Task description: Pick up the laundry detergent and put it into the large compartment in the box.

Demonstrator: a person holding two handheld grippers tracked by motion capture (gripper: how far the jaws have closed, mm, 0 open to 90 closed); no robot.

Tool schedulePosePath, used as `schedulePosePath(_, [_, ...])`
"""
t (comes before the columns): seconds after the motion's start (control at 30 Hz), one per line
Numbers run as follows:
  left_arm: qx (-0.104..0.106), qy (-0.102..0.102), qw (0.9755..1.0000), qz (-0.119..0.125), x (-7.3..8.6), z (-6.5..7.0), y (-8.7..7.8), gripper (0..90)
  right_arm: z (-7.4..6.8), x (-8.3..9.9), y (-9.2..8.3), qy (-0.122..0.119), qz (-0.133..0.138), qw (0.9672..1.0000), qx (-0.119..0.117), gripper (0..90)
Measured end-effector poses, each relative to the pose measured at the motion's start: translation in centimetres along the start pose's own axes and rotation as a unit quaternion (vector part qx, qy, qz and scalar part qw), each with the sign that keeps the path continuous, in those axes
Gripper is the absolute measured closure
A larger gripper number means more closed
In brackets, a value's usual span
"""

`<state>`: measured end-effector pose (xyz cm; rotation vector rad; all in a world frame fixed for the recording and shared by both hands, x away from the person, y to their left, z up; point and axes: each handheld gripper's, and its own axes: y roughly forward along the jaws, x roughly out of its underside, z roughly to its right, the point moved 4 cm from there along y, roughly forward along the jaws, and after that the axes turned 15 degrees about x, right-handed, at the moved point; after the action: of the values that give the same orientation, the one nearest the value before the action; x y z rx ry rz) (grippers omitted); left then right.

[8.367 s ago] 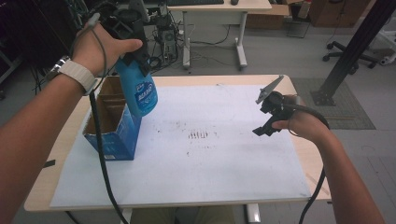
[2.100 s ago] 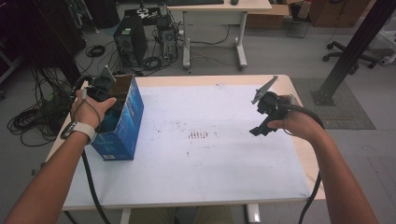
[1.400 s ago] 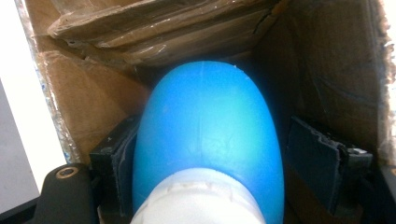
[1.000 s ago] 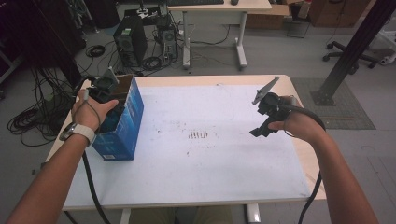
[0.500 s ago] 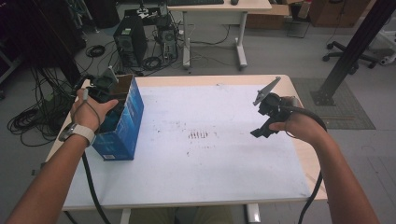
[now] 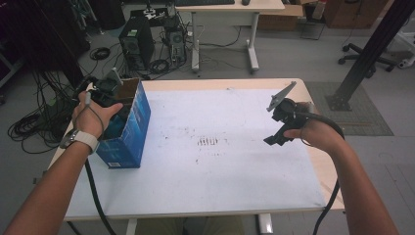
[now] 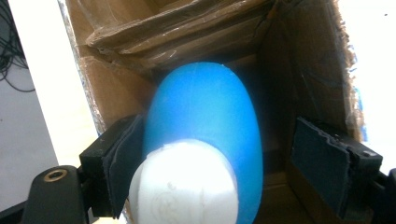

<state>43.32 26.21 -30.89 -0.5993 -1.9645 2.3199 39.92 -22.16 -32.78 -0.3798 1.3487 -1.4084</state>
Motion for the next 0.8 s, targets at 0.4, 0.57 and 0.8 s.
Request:
schedulePosePath(0.4, [0.01,-0.003,0.9999,0.005,-0.1,0.0,-1.4,13.1,-0.1,0.1,-0.1,0.002,0.0,1.0,0.0,8.6])
schedulePosePath(0.57, [0.01,0.001,0.9999,0.008,-0.2,0.1,-2.3,9.6,-0.1,0.1,-0.2,0.002,0.002,1.0,0.001,8.6])
schedulePosePath(0.8, [0.014,0.006,0.9998,0.012,-0.4,0.2,-3.6,8.6,-0.1,0.2,-0.2,0.002,0.001,1.0,0.001,8.6])
